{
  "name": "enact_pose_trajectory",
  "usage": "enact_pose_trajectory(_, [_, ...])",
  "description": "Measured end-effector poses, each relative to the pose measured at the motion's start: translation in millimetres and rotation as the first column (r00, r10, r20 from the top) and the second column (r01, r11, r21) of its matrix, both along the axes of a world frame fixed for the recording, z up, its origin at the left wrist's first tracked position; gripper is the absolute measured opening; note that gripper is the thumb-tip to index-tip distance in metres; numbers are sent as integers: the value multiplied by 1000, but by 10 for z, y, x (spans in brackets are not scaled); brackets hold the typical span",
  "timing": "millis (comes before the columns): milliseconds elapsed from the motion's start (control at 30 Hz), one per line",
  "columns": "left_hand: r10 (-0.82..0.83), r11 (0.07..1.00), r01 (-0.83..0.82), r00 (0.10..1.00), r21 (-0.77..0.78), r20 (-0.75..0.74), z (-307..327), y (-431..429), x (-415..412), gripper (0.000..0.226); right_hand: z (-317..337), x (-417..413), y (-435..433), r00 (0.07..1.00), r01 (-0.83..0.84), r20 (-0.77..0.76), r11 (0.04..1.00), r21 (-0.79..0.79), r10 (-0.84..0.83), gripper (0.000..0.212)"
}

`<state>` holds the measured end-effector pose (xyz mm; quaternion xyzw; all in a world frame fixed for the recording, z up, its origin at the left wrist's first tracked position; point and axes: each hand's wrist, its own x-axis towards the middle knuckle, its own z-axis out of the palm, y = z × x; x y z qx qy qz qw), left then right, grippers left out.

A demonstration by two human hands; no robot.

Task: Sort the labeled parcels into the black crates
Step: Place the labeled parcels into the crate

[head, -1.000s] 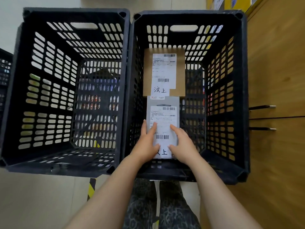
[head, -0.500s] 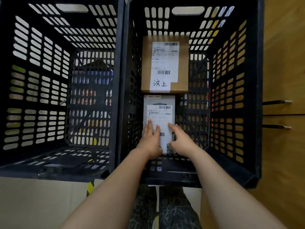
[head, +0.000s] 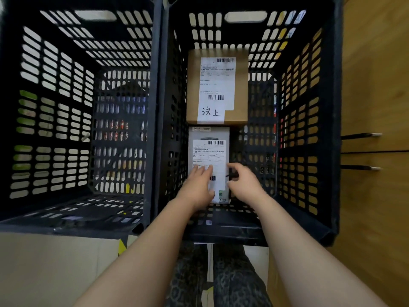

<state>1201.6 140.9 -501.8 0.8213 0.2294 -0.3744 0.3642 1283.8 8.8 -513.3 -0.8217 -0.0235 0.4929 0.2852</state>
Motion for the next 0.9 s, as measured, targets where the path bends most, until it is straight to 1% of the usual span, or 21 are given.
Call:
enact_pose_trajectory(67, [67,998,-69,992,10,107,219,24,29,65,190,52,-23,999,-2,40,1000,-6,3,55])
enact_pose_trajectory(133, [85,994,-95,979,48,183,498,52,50,59,460,106,-71,997,-18,75,1000,-9,19,54])
enact_pose_trajectory(200, [40,993,-65,971,99,237,828,65,56,54,807,156,-127,990,-52,129,999,-10,53,53])
enact_pose_trajectory(300, [-61,988,12,946,155,319,1424,40,55,50,1483,203,-208,965,-140,228,990,29,130,52])
enact_pose_trajectory(400, [-90,982,8,900,191,427,2096,-35,34,50,2233,166,-299,930,-219,319,973,79,183,50])
enact_pose_trajectory(467, [-56,983,-45,855,181,516,2544,-84,15,49,2689,111,-347,899,-242,400,963,115,179,49])
enact_pose_trajectory(533, [-28,980,-99,791,173,611,2974,-123,10,49,3100,58,-389,865,-235,482,960,151,136,46])
enact_pose_trajectory(600, [-38,977,-117,727,178,685,3378,-135,20,48,3481,20,-420,830,-224,550,957,185,87,46])
enact_pose_trajectory(700, [-102,977,-78,638,196,763,3907,-119,26,47,3979,-18,-454,766,-227,641,953,198,49,49])
enact_pose_trajectory(800, [-184,968,-40,563,249,806,4288,-20,4,46,4390,-55,-459,683,-216,730,962,166,28,50])
enact_pose_trajectory(900, [-279,952,28,488,304,827,4565,102,20,48,4720,-154,-426,619,-153,785,979,132,-9,50])
